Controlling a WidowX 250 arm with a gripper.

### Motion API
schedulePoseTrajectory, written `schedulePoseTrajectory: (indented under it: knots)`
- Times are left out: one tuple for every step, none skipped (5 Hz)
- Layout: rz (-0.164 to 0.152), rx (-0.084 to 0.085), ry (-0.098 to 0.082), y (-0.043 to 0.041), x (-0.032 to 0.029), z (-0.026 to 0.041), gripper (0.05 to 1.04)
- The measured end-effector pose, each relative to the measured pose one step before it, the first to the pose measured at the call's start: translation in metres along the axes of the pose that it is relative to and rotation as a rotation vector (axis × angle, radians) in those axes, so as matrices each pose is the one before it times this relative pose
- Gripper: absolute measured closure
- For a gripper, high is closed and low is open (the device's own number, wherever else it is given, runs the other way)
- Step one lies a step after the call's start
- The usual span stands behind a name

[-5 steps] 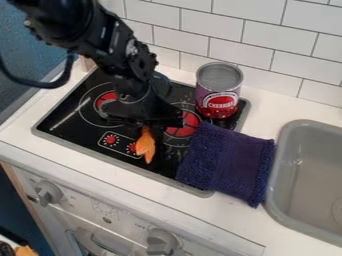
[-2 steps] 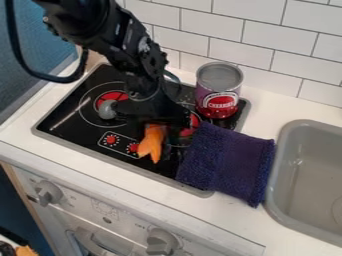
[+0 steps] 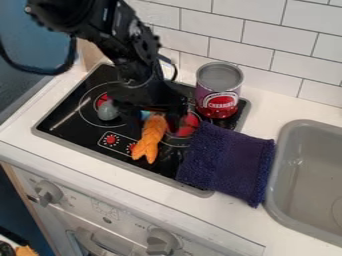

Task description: Move the orange object in between of burner

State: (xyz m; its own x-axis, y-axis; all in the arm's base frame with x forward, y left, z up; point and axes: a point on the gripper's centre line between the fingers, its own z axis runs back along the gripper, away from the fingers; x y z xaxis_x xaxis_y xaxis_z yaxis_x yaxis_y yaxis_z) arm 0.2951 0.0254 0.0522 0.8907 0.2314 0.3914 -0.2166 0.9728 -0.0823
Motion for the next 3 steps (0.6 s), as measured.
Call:
schedulePoseTrajectory:
  knots:
    - [0.0185,0.0076,-0.0393,-0.00023,0.01233,0.02152,0.083]
    - [0.0325,-0.0201,-0.0189,0.00611,0.01033,0.02519,0.083]
    - [-0.0053,-0.0006,-0.0001,0.00016,0.00031,0.00103,0.083]
